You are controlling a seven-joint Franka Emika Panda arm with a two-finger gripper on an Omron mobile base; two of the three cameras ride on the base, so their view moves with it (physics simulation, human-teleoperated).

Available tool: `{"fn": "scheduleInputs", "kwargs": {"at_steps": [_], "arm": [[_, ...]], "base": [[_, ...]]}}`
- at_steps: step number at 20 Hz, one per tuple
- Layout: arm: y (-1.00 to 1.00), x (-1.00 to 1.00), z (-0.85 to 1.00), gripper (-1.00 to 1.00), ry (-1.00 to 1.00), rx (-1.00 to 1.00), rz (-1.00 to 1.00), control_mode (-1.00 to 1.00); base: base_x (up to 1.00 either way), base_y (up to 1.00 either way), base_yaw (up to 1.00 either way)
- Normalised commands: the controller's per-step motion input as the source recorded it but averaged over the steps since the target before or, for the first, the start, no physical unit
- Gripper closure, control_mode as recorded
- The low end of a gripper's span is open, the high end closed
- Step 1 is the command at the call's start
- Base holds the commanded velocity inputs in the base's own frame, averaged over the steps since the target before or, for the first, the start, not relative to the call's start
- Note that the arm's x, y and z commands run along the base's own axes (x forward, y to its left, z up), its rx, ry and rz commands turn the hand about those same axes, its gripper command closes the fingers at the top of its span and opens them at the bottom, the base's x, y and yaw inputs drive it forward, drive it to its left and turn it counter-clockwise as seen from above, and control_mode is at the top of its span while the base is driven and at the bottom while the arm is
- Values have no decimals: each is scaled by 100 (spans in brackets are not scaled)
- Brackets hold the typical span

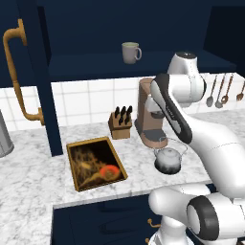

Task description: Pick the kettle from the counter and place it on the tray. Then pick the mug from the cabinet and place it on the tray. Then close the cabinet doors.

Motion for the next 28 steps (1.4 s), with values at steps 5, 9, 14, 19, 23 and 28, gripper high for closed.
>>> {"fn": "scheduleInputs", "kwargs": {"at_steps": [5,9,14,19,23,28], "arm": [[0,-11,0,-100,-1,0,0,-100],[-6,-43,-9,-100,-8,-3,0,-100],[-32,-40,-26,-100,0,0,0,-100],[-40,-16,-31,-100,0,-2,1,-100],[-27,4,-33,-100,4,-15,10,-100],[-27,13,-23,-100,7,-1,9,-100]], "base": [[0,0,0],[0,0,0],[0,0,0],[0,0,0],[0,0,0],[0,0,0]]}}
